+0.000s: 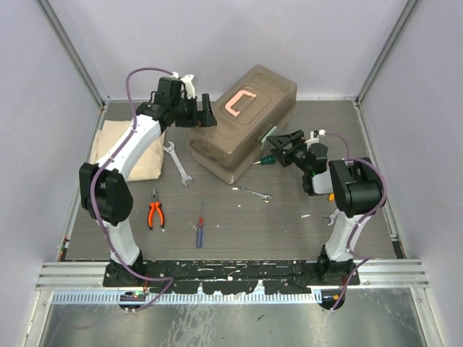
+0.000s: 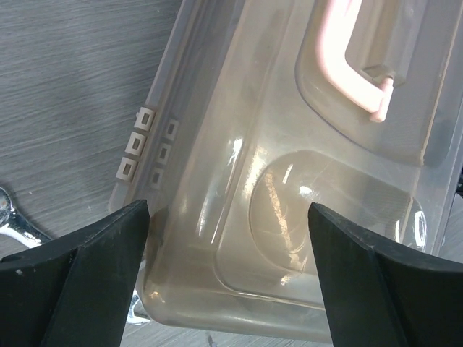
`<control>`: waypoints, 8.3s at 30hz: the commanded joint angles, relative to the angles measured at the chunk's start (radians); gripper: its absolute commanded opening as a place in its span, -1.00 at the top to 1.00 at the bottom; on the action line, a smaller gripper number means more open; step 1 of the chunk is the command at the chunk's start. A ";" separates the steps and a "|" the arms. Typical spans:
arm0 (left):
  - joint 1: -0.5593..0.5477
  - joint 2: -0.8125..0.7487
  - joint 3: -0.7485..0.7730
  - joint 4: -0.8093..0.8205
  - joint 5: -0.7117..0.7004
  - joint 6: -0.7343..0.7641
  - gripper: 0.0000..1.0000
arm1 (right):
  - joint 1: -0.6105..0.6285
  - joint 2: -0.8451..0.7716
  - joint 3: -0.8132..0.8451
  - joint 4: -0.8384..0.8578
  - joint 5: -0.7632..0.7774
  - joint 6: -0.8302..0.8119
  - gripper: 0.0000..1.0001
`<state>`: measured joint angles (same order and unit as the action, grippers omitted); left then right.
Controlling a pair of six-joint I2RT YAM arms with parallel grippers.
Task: Sort the tools into containers
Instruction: Adjust the storage box at the center of the board, then open the storage box at the center of the board.
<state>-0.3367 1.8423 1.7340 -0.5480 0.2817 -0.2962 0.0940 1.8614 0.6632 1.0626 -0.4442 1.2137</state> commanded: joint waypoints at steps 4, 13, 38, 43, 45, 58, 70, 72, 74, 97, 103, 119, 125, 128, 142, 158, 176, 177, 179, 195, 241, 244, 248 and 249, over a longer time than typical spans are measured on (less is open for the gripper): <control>-0.010 0.029 0.034 -0.091 -0.087 0.014 -0.71 | 0.000 0.063 0.029 0.306 0.000 0.142 -0.64; -0.014 0.043 0.028 -0.112 -0.105 0.017 -0.66 | 0.011 0.124 0.049 0.360 0.012 0.187 -0.64; -0.037 0.068 0.056 -0.141 -0.103 0.051 -0.65 | 0.067 0.301 0.118 0.599 0.041 0.307 -0.33; -0.039 0.072 0.063 -0.146 -0.107 0.055 -0.65 | 0.069 0.276 0.110 0.575 0.033 0.276 -0.04; -0.039 0.072 0.064 -0.148 -0.107 0.056 -0.65 | 0.068 0.248 0.096 0.544 0.041 0.246 0.03; -0.044 0.075 0.068 -0.156 -0.124 0.061 -0.64 | 0.079 -0.007 0.081 0.177 0.096 -0.012 0.19; -0.044 0.083 0.076 -0.164 -0.134 0.063 -0.64 | 0.079 -0.020 0.027 0.263 0.120 0.007 0.20; -0.044 0.084 0.077 -0.166 -0.138 0.062 -0.64 | 0.077 0.002 0.017 0.335 0.117 0.042 0.19; -0.045 0.084 0.079 -0.168 -0.141 0.064 -0.64 | 0.074 0.032 0.006 0.423 0.116 0.088 0.19; -0.044 0.107 0.102 -0.188 -0.160 0.060 -0.63 | 0.037 0.046 -0.062 0.559 0.119 0.133 -0.25; -0.044 0.110 0.105 -0.190 -0.161 0.061 -0.62 | 0.036 -0.002 -0.069 0.458 0.129 0.082 -0.51; -0.044 0.114 0.114 -0.194 -0.158 0.062 -0.62 | 0.017 -0.067 -0.096 0.323 0.141 0.014 -0.78; -0.045 0.115 0.116 -0.196 -0.154 0.062 -0.62 | 0.013 -0.066 -0.098 0.319 0.136 0.019 -0.78; -0.044 0.115 0.115 -0.196 -0.154 0.063 -0.62 | 0.013 -0.066 -0.093 0.297 0.133 0.019 -0.78; -0.044 0.123 0.119 -0.199 -0.143 0.058 -0.62 | 0.019 -0.035 -0.052 0.197 0.191 0.043 -0.70; -0.044 0.121 0.124 -0.201 -0.137 0.053 -0.61 | 0.022 -0.172 0.005 -0.353 0.336 -0.140 -0.22; -0.044 0.124 0.128 -0.204 -0.129 0.051 -0.61 | 0.039 -0.104 0.162 -0.573 0.317 -0.224 -0.18; -0.044 0.124 0.127 -0.204 -0.129 0.050 -0.61 | 0.039 -0.101 0.161 -0.576 0.317 -0.227 -0.18; -0.044 0.124 0.127 -0.204 -0.128 0.050 -0.61 | 0.039 -0.091 0.159 -0.559 0.303 -0.220 -0.18; -0.044 0.123 0.129 -0.205 -0.122 0.051 -0.61 | 0.039 0.031 0.143 -0.195 0.108 -0.093 -0.16; -0.050 0.116 0.135 -0.208 -0.111 0.060 -0.61 | 0.050 -0.189 0.128 -0.351 0.205 -0.226 -0.37; -0.049 0.118 0.134 -0.209 -0.110 0.059 -0.61 | 0.051 -0.230 0.151 -0.451 0.245 -0.283 -0.47; -0.050 0.119 0.134 -0.210 -0.108 0.058 -0.61 | 0.051 -0.249 0.172 -0.496 0.254 -0.317 -0.48; -0.049 0.118 0.134 -0.210 -0.109 0.059 -0.61 | 0.051 -0.253 0.174 -0.502 0.258 -0.320 -0.48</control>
<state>-0.3794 1.9221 1.8786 -0.6468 0.1909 -0.2752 0.1432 1.6512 0.7937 0.6403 -0.2382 0.9695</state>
